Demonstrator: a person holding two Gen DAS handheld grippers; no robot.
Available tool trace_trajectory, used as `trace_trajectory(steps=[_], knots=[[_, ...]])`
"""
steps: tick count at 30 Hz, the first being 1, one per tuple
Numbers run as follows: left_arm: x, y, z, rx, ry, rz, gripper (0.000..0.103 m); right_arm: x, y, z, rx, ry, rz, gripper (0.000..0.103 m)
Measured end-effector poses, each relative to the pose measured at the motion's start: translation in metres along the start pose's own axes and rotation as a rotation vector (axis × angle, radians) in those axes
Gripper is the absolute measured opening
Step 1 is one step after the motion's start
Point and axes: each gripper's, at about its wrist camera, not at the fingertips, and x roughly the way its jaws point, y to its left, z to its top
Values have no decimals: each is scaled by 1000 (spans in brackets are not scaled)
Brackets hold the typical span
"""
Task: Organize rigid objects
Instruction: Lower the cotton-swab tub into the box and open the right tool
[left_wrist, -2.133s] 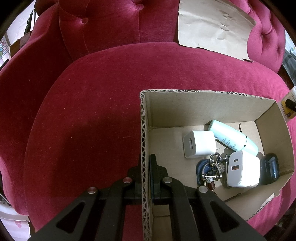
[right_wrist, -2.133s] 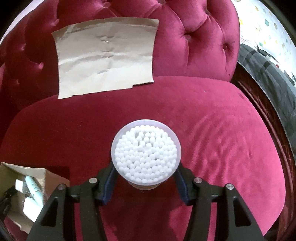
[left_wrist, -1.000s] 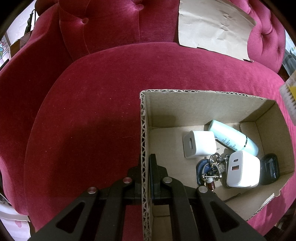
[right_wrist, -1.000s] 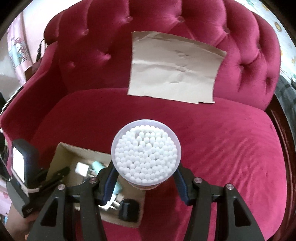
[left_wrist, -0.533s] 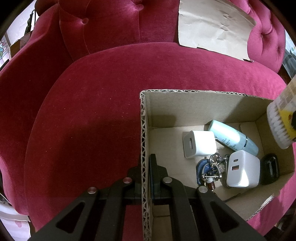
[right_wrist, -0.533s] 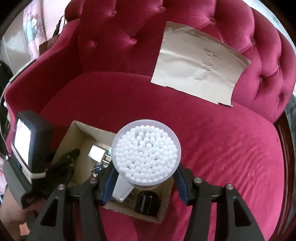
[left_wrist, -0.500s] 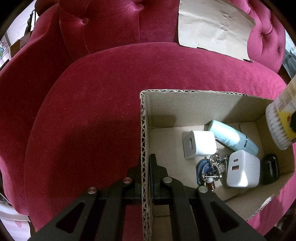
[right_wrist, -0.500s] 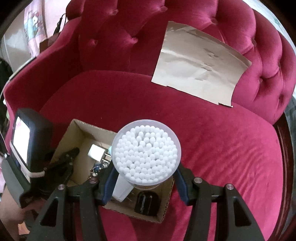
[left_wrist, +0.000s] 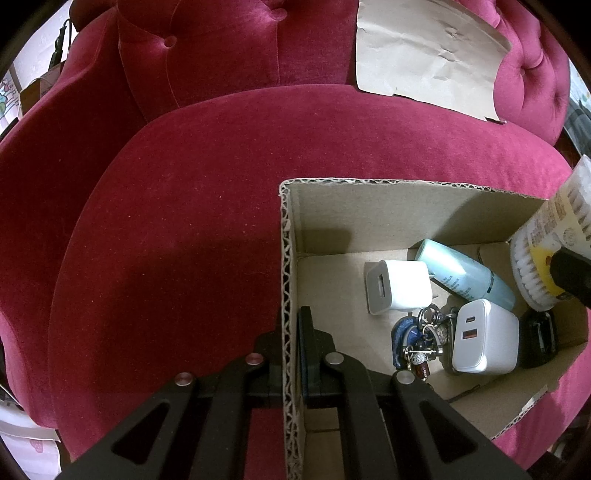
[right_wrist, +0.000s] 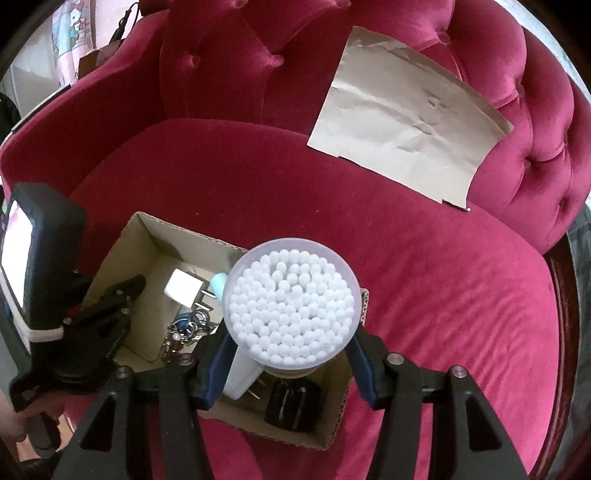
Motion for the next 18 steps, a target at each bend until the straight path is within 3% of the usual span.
trace_trajectory(steps=[2, 3, 5, 18], knots=[[0, 0, 0, 0, 0, 0, 4, 1, 0, -1, -2, 0, 7, 60], [0, 0, 0, 0, 0, 0, 4, 1, 0, -1, -3, -6, 13, 68], [0, 0, 0, 2, 0, 0, 4, -2, -1, -1, -6, -27, 6, 98], [0, 0, 0, -2, -1, 2, 4, -1, -7, -2, 12, -42, -11, 103]])
